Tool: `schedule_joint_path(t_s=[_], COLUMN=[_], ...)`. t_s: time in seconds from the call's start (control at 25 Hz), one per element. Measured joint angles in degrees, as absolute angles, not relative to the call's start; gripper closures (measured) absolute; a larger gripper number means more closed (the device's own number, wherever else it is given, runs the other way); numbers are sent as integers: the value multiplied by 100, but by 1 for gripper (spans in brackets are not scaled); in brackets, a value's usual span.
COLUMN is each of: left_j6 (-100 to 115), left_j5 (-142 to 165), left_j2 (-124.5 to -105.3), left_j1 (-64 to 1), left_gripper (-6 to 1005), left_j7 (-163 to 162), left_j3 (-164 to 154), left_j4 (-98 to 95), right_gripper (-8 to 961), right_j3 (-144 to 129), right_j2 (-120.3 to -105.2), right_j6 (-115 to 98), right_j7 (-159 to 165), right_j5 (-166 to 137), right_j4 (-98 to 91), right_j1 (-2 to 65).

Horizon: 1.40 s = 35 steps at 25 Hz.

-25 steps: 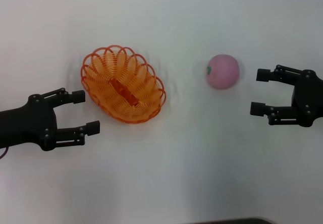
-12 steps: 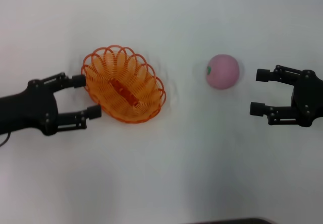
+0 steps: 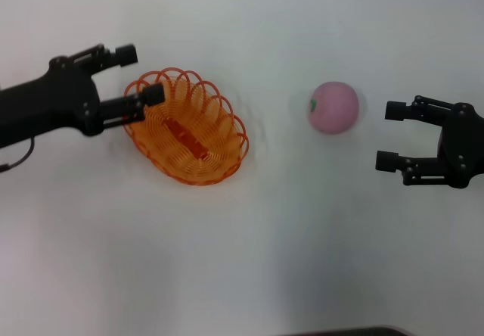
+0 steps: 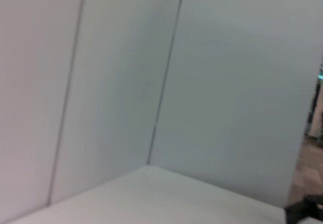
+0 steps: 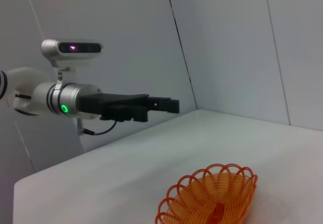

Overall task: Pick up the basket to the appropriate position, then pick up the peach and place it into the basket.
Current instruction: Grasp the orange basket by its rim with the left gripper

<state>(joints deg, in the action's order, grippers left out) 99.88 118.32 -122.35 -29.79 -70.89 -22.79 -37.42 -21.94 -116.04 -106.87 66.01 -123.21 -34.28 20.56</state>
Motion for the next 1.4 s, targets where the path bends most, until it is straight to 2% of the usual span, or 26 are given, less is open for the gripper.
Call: schedule_joint_path(t_s=[0.32,1.0,1.4], left_j6=[9350,8172,7319], left_j5=[11299,10342,10499], left_j2=[-12374,-12398,-12378], left_j1=[-3152,-3489,-3486], left_gripper=[177,176,184], left_j7=[-7057,-6596,-8498], left_j3=[-2307,-2348,-3851], left_j4=[-3636,-2946,-4246], right_gripper=[12,12,13], right_j3=[-2169,-2171,-2171], right_j2=[-11573,-11575,-11575], right_j6=[-10710,-10688,-10634], right_j7=[6674,6792,6803], right_j5=[-12305,-12304,-12310], right_j4=[-3428,-3427,-3428], right_j1=[2101,2219,2217])
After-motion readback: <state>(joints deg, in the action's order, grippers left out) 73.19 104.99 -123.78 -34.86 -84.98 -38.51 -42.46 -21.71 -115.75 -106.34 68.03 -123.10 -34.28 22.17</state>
